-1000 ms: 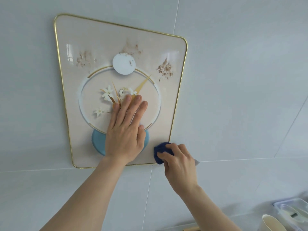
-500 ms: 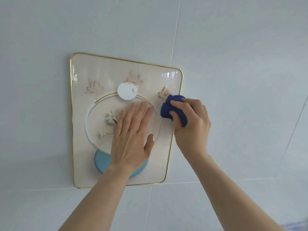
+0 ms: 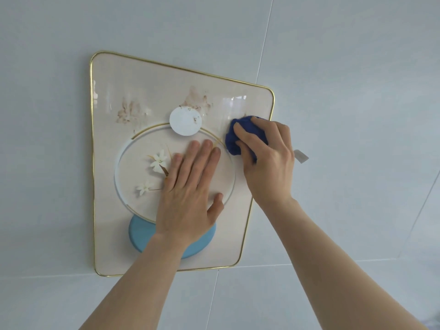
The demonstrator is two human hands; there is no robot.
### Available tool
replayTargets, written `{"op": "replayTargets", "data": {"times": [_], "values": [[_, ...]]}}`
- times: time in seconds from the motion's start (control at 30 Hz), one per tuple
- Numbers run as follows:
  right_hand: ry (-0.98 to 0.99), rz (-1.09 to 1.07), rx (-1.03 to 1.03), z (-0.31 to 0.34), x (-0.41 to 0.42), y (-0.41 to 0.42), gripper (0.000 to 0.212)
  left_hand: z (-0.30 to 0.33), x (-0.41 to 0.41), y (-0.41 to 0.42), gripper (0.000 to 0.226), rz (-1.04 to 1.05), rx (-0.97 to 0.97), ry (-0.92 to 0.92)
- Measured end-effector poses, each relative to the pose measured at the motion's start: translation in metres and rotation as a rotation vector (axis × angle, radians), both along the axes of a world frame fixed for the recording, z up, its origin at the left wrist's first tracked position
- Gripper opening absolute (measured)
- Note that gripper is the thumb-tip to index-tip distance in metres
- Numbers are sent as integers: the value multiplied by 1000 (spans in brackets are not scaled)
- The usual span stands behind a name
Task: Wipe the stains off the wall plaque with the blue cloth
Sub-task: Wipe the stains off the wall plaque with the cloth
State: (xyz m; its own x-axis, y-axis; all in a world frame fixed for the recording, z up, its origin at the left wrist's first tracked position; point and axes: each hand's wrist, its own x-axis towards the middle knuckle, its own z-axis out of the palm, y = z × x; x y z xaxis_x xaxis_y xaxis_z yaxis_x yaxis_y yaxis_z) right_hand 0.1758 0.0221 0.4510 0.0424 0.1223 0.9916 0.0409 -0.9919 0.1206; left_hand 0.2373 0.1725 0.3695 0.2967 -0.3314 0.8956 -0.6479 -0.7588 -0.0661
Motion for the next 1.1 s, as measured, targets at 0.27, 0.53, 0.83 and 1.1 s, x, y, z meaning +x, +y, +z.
{"op": "replayTargets", "data": {"times": [0.27,0.53,0.83,1.1], "values": [[-46,14,132,35,2,11,27,-1,0,-1,90,-13,-20,3],[-90,-30,116,30,4,14,25,0,-1,-2,89,-35,-38,16],[32,-59,46,-12,-9,6,23,2,-4,1,89,-39,-38,29],[90,10,183,-3,-28,10,21,2,-8,1,89,-54,-43,49]]}}
